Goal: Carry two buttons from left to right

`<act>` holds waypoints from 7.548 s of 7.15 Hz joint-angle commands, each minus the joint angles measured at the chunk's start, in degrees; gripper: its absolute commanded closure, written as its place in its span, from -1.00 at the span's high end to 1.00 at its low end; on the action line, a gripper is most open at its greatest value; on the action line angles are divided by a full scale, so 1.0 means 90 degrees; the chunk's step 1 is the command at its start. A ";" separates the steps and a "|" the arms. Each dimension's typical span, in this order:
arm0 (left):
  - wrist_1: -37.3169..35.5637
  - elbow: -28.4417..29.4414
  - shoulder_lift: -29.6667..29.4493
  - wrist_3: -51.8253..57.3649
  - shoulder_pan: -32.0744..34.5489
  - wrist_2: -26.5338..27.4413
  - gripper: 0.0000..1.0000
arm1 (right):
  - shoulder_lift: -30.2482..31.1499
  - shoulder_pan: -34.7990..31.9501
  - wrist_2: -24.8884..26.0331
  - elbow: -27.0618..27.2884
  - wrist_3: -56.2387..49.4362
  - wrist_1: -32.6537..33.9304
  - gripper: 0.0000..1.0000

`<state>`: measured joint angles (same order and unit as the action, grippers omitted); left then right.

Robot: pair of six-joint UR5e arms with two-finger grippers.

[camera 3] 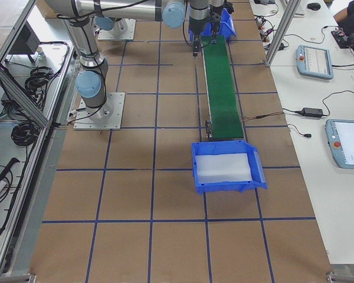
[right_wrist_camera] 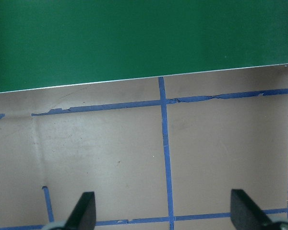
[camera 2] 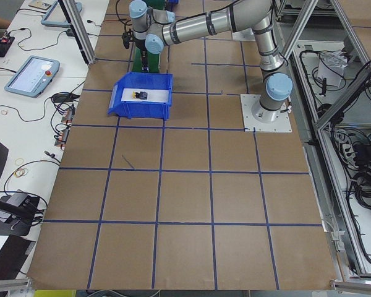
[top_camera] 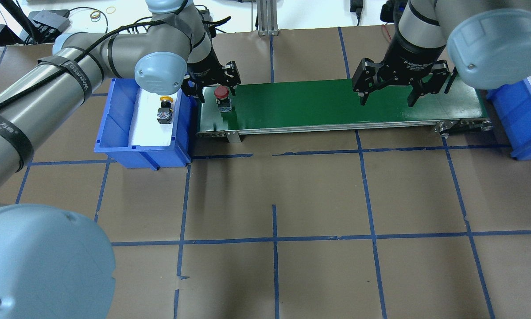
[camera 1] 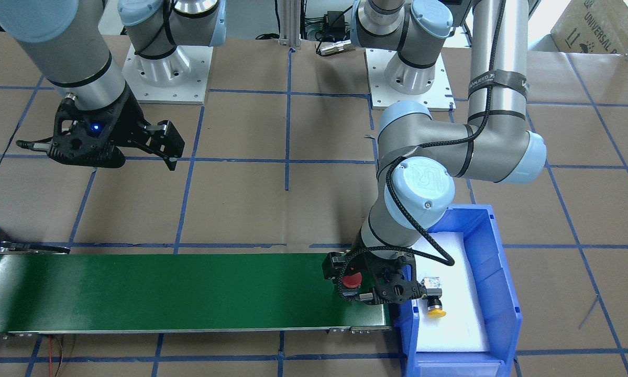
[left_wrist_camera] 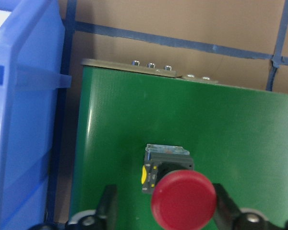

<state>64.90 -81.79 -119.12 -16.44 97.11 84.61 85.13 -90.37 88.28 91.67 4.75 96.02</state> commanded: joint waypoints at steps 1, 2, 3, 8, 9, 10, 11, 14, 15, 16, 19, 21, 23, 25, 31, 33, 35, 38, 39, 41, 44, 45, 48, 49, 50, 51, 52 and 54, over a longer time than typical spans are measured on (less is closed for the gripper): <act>0.0103 0.0113 0.0498 0.0039 0.0001 -0.0221 1.00 | -0.0190 0.0021 -0.0053 0.0135 -0.0445 0.0654 1.00; 0.0142 0.0181 0.0578 0.0049 -0.0193 -0.0153 1.00 | -0.0230 0.0021 0.0015 0.0156 -0.1465 0.0726 0.96; 0.0298 0.0162 0.0617 0.0088 -0.0543 -0.0066 1.00 | -0.0501 0.0089 0.0025 0.0127 -0.2451 0.0756 0.97; 0.0378 -0.0347 0.0365 0.1963 -0.1659 -0.0055 1.00 | -0.1459 0.0597 0.0241 -0.0401 -0.6268 0.0854 0.97; 0.0358 -0.0472 0.0364 0.2021 -0.1689 -0.0045 1.00 | -0.1509 0.0859 0.0027 -0.0401 -0.6773 0.0854 0.97; 0.0348 -0.0425 0.0296 0.2186 -0.1708 -0.0045 1.00 | -0.1645 0.0977 -0.0100 -0.0381 -0.8160 0.0941 0.99; 0.0348 -0.0386 0.0199 0.2371 -0.1815 -0.0036 1.00 | -0.1753 0.1114 -0.0111 -0.0362 -0.8802 0.1077 0.99; 0.0056 -0.0541 0.0043 0.2539 -0.1904 -0.0123 0.99 | -0.1773 0.1164 0.0005 0.0017 -1.0792 0.2109 1.00; -0.0119 -0.0609 -0.0016 0.2559 -0.1904 -0.0143 0.99 | -0.1822 0.1164 0.0170 0.0126 -1.1323 0.2481 1.00; -0.0179 -0.0706 -0.0036 0.2578 -0.1904 -0.0133 0.99 | -0.1957 0.1164 0.0172 0.0127 -1.1783 0.2611 1.00; -0.0267 -0.0766 -0.0183 0.2549 -0.1904 -0.0511 0.97 | -0.1978 0.1164 0.0162 0.0098 -1.1875 0.2661 1.00; -0.0287 -0.0805 -0.0300 0.2559 -0.1904 -0.0514 0.97 | -0.1988 0.1154 0.0162 0.0107 -1.1875 0.2671 1.00; -0.0287 -0.0795 -0.0320 0.2559 -0.1904 -0.0514 0.90 | -0.1988 0.1154 0.0162 0.0107 -1.1875 0.2671 1.00; -0.0277 -0.0815 -0.0359 0.2549 -0.1904 -0.0524 0.84 | -0.1988 0.1154 0.0162 0.0117 -1.1875 0.2719 1.00; -0.0287 -0.0766 -0.0340 0.2607 -0.1904 -0.0475 -0.58 | -0.1988 0.1164 0.0172 0.0127 -1.1885 0.2846 0.98; -0.0190 -0.0727 -0.0058 0.2647 -0.1904 -0.0262 -0.59 | -0.1988 0.1164 0.0162 0.0136 -1.1875 0.2856 0.99; 0.0899 -0.0688 0.0780 0.2579 -0.1894 0.0413 -0.59 | -0.1988 0.1164 0.0162 0.0136 -1.1885 0.2895 0.99; 0.1139 -0.0338 0.1311 0.1686 -0.1127 0.0306 -0.59 | -0.1988 0.1164 0.0181 0.0117 -1.1827 0.2885 0.98; 0.1062 -0.0307 0.1273 0.0926 -0.0775 0.0181 -0.59 | -0.1988 0.1164 0.0181 0.0117 -1.1826 0.2885 0.98; 0.1022 -0.0394 0.1088 0.0255 -0.0353 -0.0482 -0.59 | -0.1988 0.1164 0.0201 0.0127 -1.1681 0.2856 0.98; 0.0212 -0.0405 0.0316 0.0254 0.0020 -0.0553 -0.59 | -0.1988 0.1164 0.0394 0.0117 -1.1543 0.2846 1.00; 0.0047 -0.0376 0.0228 0.0293 0.0030 -0.0534 -0.58 | -0.1998 0.1164 0.0396 0.0127 -1.1572 0.2856 1.00; -0.0316 -0.0434 -0.0085 0.0574 0.0020 0.0010 -0.56 | -0.1959 0.1164 0.0387 0.0146 -1.1737 0.2866 1.00; -0.0316 -0.0502 -0.0114 0.0567 0.0020 0.0023 -0.47 | -0.1891 0.1164 0.0329 0.0233 -1.1739 0.2866 1.00; -0.0297 -0.0512 -0.0105 0.0518 0.0020 0.0023 -0.07 | -0.1881 0.1164 0.0289 0.0282 -1.1739 0.2866 1.00; -0.0277 -0.0522 -0.0066 0.0334 0.0020 -0.0045 0.67 | -0.1823 0.1164 0.0308 0.0273 -1.1835 0.2885 1.00; -0.0238 -0.0512 -0.0017 0.0042 0.0020 -0.0084 0.77 | -0.1745 0.1164 0.0337 0.0283 -1.2223 0.2876 1.00; 0.0681 -0.0474 0.0604 0.0068 -0.0019 -0.0076 1.00 | -0.1763 0.1164 0.0144 0.0244 -1.2246 0.2875 1.00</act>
<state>64.99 -86.40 -117.23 -15.60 97.25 83.49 69.33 -79.89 90.73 93.97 -104.92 121.80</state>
